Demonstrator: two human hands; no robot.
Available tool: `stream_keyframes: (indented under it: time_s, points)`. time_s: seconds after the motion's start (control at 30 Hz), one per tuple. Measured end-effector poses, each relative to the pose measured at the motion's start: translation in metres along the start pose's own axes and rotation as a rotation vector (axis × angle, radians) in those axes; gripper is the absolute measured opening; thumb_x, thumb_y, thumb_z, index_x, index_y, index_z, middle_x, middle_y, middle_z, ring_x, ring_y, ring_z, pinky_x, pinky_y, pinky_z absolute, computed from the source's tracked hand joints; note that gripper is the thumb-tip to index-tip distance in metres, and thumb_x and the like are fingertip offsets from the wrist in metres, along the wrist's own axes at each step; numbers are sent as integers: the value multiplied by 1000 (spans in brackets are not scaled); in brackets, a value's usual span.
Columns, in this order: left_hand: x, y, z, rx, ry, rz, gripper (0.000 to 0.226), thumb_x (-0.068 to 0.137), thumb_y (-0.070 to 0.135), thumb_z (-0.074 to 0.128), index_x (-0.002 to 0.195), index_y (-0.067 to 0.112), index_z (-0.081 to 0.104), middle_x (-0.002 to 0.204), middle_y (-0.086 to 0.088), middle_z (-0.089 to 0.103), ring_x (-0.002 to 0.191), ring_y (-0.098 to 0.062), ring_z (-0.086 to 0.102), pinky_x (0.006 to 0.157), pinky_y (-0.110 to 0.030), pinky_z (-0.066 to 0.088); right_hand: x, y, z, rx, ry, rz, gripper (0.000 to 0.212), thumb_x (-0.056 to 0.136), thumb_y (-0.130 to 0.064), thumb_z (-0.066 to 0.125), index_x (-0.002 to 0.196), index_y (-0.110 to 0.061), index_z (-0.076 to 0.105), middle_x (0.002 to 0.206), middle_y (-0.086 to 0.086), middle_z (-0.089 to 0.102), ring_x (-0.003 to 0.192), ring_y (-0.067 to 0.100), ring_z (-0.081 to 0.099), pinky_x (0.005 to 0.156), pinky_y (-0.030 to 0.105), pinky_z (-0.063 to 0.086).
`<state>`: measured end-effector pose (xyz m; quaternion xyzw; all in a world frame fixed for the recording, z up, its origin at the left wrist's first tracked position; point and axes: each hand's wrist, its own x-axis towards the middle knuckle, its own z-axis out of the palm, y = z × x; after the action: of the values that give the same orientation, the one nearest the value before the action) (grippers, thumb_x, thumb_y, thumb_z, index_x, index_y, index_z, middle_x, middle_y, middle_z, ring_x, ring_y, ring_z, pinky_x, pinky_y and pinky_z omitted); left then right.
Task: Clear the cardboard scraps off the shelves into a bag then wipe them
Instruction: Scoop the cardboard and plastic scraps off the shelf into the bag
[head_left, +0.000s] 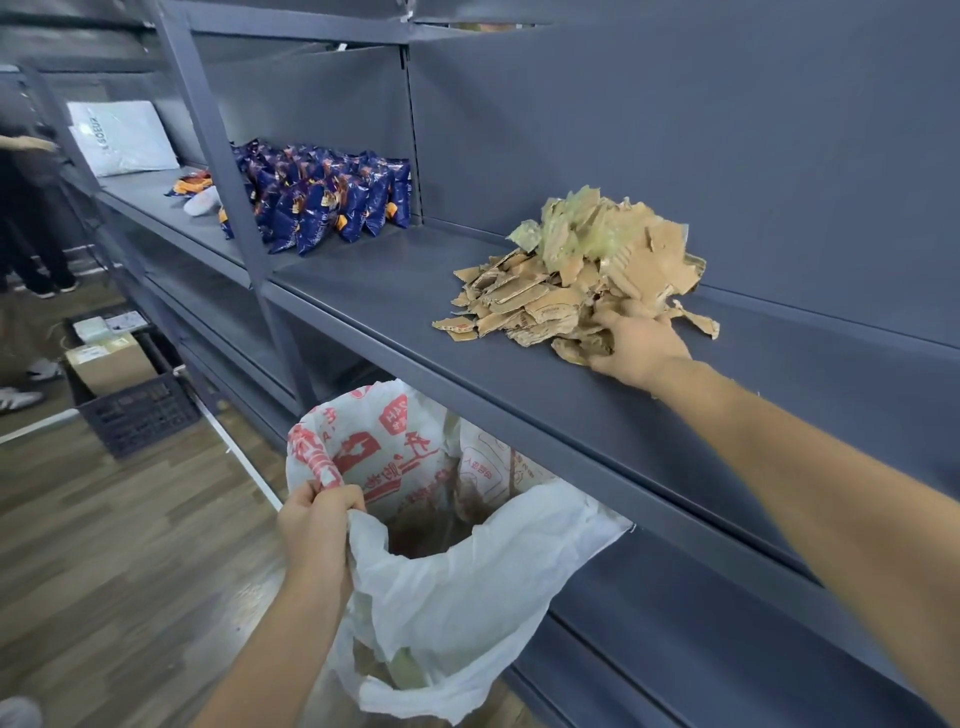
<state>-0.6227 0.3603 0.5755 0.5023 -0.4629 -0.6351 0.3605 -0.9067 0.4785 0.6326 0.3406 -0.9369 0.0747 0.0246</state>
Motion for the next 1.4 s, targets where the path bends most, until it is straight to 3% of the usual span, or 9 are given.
stream_keyframes:
  time_s: [0.2, 0.43, 0.57, 0.67, 0.8, 0.9, 1.0, 1.13, 1.4]
  points:
    - [0, -2, 0, -22, -6, -3, 24, 79, -10, 47, 68, 11, 47, 69, -2, 44, 61, -15, 42, 53, -24, 35, -29, -18, -12, -167, 23, -68, 39, 90, -18, 49, 129, -21, 51, 131, 10, 51, 113, 35, 54, 83, 36, 47]
    - [4, -3, 1, -7, -3, -1, 22, 79, -9, 49, 68, 11, 50, 71, -3, 48, 62, -16, 45, 54, -25, 37, -84, -75, -29, -240, 18, -321, 35, 92, -28, 47, 126, -21, 48, 122, 8, 55, 109, 32, 58, 69, 31, 36]
    - [5, -3, 0, 4, -9, -8, 22, 78, -8, 49, 70, 13, 51, 72, -3, 50, 64, -16, 46, 54, -25, 38, -109, -113, -4, -244, 38, -548, 48, 95, -33, 46, 139, -19, 31, 130, 10, 45, 115, 33, 53, 77, 34, 43]
    - [3, 1, -1, -4, -7, -4, 23, 76, -11, 47, 67, 10, 50, 68, -5, 47, 62, -17, 45, 53, -25, 37, -116, -131, 10, -319, -58, -620, 67, 93, -45, 48, 147, -24, 14, 138, 15, 39, 125, 40, 43, 90, 47, 47]
    - [0, 4, -1, -14, -8, 7, 28, 74, -14, 45, 59, 10, 41, 60, -5, 38, 55, -18, 38, 51, -23, 31, -117, -135, 8, -195, -302, -662, 76, 91, -56, 41, 151, -26, 5, 152, 9, 27, 138, 37, 29, 107, 52, 33]
    - [2, 4, -2, 0, -3, -1, 28, 75, -13, 45, 60, 10, 42, 61, -5, 38, 56, -17, 38, 51, -24, 31, -105, -135, -6, 170, -428, -637, 60, 92, -46, 49, 144, -22, 31, 144, 4, 43, 130, 27, 43, 105, 44, 40]
    - [5, 7, -2, 11, 8, -8, 27, 78, -12, 45, 63, 10, 44, 64, -5, 40, 58, -16, 39, 51, -24, 32, -76, -130, -23, 201, -144, -534, 44, 92, -34, 50, 133, -18, 45, 132, 8, 52, 121, 29, 49, 98, 44, 44]
    - [6, 10, -2, 16, 6, -34, 24, 78, -14, 45, 66, 6, 47, 67, -7, 43, 59, -17, 42, 50, -24, 34, -26, -109, -34, -24, 40, -360, 49, 89, -25, 51, 136, -16, 38, 141, 10, 37, 130, 33, 35, 103, 45, 37]
    - [9, 20, -2, 71, 19, -20, 17, 78, -15, 44, 80, 0, 51, 69, -8, 45, 59, -18, 42, 49, -23, 33, 46, -79, -14, -157, -136, -141, 76, 88, -46, 54, 148, -37, 9, 159, -2, -9, 145, 38, -6, 107, 65, 22]
